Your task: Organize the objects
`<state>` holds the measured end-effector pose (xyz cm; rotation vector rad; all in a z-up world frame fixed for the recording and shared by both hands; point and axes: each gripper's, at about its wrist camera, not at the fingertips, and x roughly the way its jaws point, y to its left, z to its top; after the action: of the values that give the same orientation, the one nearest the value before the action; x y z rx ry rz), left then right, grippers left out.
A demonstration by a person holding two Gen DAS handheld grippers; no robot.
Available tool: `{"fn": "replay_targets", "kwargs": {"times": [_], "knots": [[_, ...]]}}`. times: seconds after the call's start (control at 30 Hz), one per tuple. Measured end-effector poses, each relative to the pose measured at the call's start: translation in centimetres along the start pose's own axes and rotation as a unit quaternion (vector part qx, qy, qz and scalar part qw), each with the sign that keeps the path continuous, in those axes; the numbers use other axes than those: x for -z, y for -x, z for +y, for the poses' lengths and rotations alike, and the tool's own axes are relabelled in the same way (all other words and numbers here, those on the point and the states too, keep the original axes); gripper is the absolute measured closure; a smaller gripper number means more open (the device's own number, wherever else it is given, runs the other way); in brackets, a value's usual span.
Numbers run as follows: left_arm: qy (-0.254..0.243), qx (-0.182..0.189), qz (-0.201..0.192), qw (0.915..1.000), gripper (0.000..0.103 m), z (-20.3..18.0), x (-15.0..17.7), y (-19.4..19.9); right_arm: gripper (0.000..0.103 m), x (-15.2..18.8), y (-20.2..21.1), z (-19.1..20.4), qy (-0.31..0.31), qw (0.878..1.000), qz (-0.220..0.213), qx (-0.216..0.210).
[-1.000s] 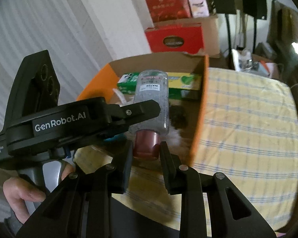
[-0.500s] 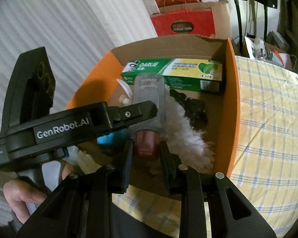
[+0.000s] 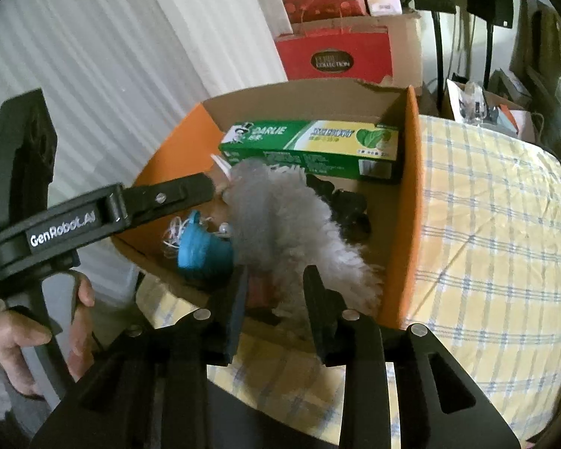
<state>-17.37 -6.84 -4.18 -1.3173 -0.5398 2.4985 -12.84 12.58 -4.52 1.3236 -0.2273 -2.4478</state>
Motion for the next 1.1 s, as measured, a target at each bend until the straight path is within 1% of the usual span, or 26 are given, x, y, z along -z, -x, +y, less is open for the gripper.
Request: {"fn": "replay_targets", "kwargs": {"times": [0.07,0.1,0.13,0.17,0.2,0.23,0.27,0.3,0.33,0.37,0.4,0.43,0.57,0.67,0.73,0.83,0.9,0.97,1.03,1.1], "knots": [[-0.016,-0.013,-0.013,0.9997,0.031,-0.2,0.2,1.1,0.072,0.3,1.2,0.0,0.005,1.000,-0.010,0.007],[-0.026,-0.021,-0.018,0.9993,0.031,-0.3,0.5,1.7,0.072,0.4,1.6,-0.1,0.005,1.000,-0.014,0.010],[-0.035,-0.028,-0.021,0.9987,0.031,-0.4,0.9,2.3,0.068,0.6,2.2,-0.2,0.004,1.000,-0.020,0.014],[-0.040,-0.031,-0.023,0.9984,0.027,-0.6,0.9,2.6,0.064,0.8,2.9,-0.3,0.003,0.999,-0.028,0.018],[-0.046,-0.034,-0.027,0.9980,0.019,-0.6,1.3,3.1,0.057,1.0,3.5,-0.4,0.003,0.999,-0.035,0.023],[-0.050,-0.034,-0.031,0.9977,0.015,-0.7,1.5,3.5,0.053,1.3,4.0,-0.4,0.004,0.999,-0.040,0.027],[-0.053,-0.035,-0.035,0.9974,0.011,-0.7,1.8,3.9,0.051,1.7,4.7,-0.5,0.004,0.998,-0.048,0.033],[-0.055,-0.035,-0.039,0.9971,0.009,-0.7,2.2,4.4,0.048,1.8,5.1,-0.6,0.003,0.998,-0.052,0.039],[-0.070,-0.031,-0.033,0.9965,0.008,-0.6,2.5,4.8,0.039,2.1,5.6,-0.6,0.002,0.997,-0.058,0.047],[-0.069,-0.029,-0.033,0.9967,0.006,-0.5,2.8,5.2,0.034,2.5,6.1,-0.7,0.001,0.996,-0.064,0.057],[-0.068,-0.029,-0.032,0.9967,0.006,-0.5,3.1,5.4,0.025,2.9,6.6,-0.9,0.000,0.995,-0.070,0.066],[-0.070,-0.029,-0.032,0.9966,0.006,-0.5,3.3,5.6,0.023,3.2,7.0,-1.0,0.001,0.995,-0.075,0.073],[-0.088,-0.036,-0.030,0.9950,0.005,-0.9,4.8,6.2,0.019,4.8,8.8,-1.4,-0.001,0.990,-0.091,0.104],[-0.100,-0.041,-0.026,0.9938,0.005,-1.5,5.8,6.4,0.017,5.7,9.4,-1.9,-0.008,0.989,-0.091,0.114],[-0.114,-0.049,-0.026,0.9919,0.005,-2.1,6.5,6.7,0.013,6.2,9.6,-2.1,-0.010,0.988,-0.092,0.122],[-0.136,-0.063,-0.035,0.9881,0.005,-3.2,7.6,7.4,0.012,7.0,9.9,-2.5,-0.020,0.987,-0.092,0.131],[-0.142,-0.058,-0.038,0.9875,0.005,-3.8,8.3,7.8,0.011,7.6,10.3,-3.0,-0.031,0.987,-0.094,0.129],[-0.145,-0.052,-0.038,0.9874,0.002,-4.2,8.8,8.2,0.007,8.0,10.7,-3.1,-0.034,0.986,-0.097,0.135],[-0.149,-0.049,-0.040,0.9868,0.001,-4.8,9.5,8.5,0.001,8.4,11.2,-2.9,-0.033,0.983,-0.103,0.145],[-0.150,-0.048,-0.040,0.9867,0.001,-5.1,10.0,8.7,0.001,8.8,11.8,-2.7,-0.032,0.981,-0.112,0.155]]}}
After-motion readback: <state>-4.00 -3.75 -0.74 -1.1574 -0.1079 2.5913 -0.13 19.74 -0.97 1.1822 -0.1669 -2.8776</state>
